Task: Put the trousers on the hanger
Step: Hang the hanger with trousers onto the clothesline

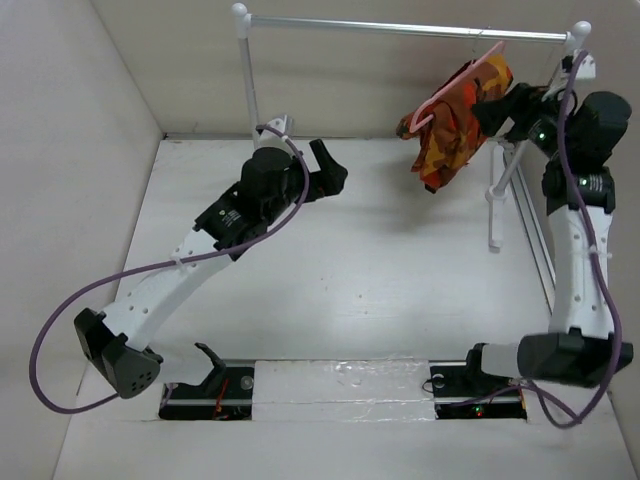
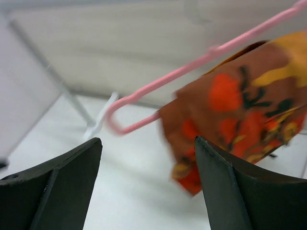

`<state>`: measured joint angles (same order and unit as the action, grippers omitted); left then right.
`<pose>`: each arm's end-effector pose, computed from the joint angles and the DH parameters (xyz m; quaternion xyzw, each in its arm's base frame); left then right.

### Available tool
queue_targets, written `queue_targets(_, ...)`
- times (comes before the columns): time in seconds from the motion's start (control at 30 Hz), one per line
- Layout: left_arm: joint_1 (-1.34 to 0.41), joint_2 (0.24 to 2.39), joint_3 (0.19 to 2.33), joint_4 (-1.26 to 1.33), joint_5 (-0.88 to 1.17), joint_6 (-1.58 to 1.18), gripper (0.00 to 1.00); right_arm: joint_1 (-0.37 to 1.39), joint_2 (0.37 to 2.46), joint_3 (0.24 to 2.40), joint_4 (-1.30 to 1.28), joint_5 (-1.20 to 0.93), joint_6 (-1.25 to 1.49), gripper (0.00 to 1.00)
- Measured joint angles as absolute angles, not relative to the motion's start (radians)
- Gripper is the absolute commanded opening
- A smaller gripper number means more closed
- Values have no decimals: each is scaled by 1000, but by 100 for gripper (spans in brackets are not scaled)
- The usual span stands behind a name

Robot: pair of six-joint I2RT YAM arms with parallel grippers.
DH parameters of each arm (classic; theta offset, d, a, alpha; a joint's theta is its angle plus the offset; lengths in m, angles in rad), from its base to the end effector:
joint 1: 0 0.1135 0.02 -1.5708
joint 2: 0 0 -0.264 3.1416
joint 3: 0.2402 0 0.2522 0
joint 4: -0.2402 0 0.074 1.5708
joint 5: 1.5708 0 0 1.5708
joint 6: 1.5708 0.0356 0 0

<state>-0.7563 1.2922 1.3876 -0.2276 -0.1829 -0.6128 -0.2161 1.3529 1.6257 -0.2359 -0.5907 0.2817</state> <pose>0.2180 -0.1968 0.4360 -0.0063 0.7515 -0.3617 0.5517 0.2838 -0.0420 0.4989 -0.0396 0.6951 0.2245 0.6819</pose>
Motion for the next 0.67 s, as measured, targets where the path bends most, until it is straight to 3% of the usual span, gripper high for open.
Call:
queue_targets(0.23, -652, 1221, 1310, -255, -99, -616, 96, -12, 937, 1308, -323, -542, 65, 83)
queue_targets(0.43, -652, 1126, 1243, -299, -106, -606, 96, 1, 620, 1099, -488, -519, -68, 83)
queue_targets(0.67, -652, 1019, 1121, -319, -109, -603, 94, 2, 442, 981, -675, -492, -140, 83)
